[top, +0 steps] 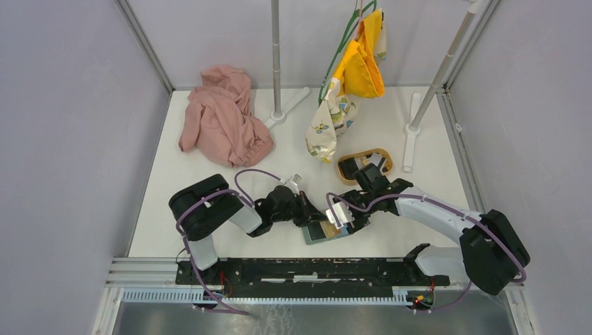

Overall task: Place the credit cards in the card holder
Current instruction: Insert the credit card into the card holder.

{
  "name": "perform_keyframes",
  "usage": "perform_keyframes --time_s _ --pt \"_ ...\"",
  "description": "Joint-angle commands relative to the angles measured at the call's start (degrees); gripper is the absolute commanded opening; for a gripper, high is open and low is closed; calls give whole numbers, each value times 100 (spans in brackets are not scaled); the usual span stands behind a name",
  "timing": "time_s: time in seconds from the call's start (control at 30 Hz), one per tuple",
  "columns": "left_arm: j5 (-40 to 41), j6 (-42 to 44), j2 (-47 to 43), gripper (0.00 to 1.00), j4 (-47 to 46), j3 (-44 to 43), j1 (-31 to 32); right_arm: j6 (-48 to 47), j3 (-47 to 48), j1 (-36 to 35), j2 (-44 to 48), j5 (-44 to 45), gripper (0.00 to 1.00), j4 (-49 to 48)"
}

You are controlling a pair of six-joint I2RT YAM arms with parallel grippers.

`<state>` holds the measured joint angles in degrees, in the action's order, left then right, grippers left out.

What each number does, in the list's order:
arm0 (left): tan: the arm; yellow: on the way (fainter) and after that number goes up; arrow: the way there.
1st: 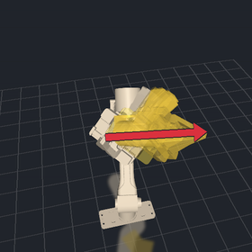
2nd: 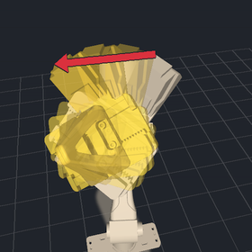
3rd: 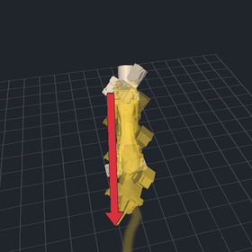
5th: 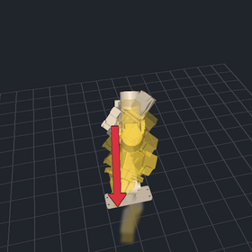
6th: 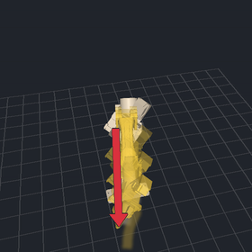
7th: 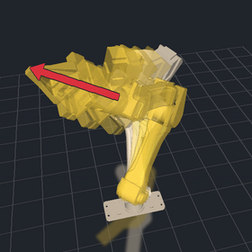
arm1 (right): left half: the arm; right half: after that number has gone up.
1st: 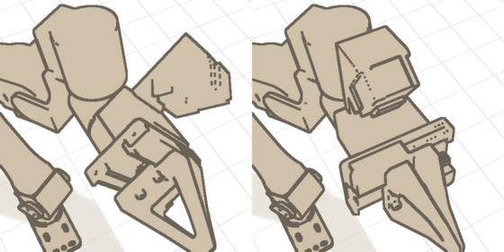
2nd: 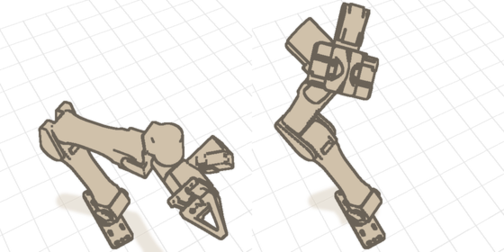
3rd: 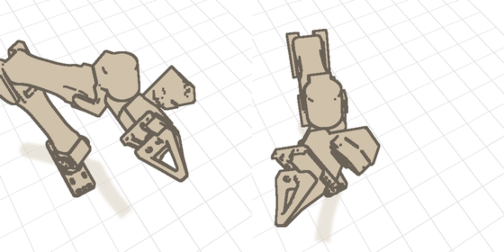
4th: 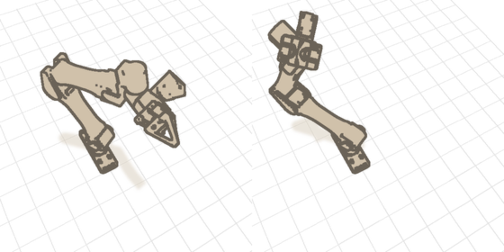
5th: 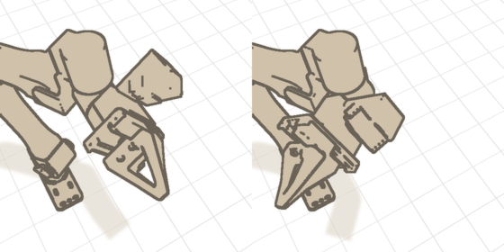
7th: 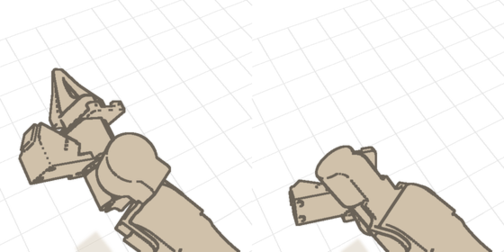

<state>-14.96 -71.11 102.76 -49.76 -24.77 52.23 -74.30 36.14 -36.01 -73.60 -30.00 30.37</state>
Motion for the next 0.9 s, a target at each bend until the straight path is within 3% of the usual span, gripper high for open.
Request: perform_keyframes --time_s 0.0,0.1,0.17,0.23,0.37,0.6,0.87 --pt "-120 150 119 8 157 -56 -15 63 164 -78 423 -884 70 -33" --pt "-123 175 117 9 168 -63 -16 91 148 -365 504 -1478 65 -118" --pt "-129 185 128 10 172 -80 -13 361 161 -733 462 -1561 48 -398" --pt "-121 194 128 10 177 -72 -11 812 165 -1123 354 -1254 27 -822" --pt "-112 207 115 11 181 -54 -13 1547 117 -1851 -13 84 9 -1663" --pt "-108 246 143 12 203 -62 -12 1851 131 -2410 -469 1550 4 -2162" --pt "-144 268 224 13 177 -93 -14 1766 149 -2505 -689 1965 4 -2109"
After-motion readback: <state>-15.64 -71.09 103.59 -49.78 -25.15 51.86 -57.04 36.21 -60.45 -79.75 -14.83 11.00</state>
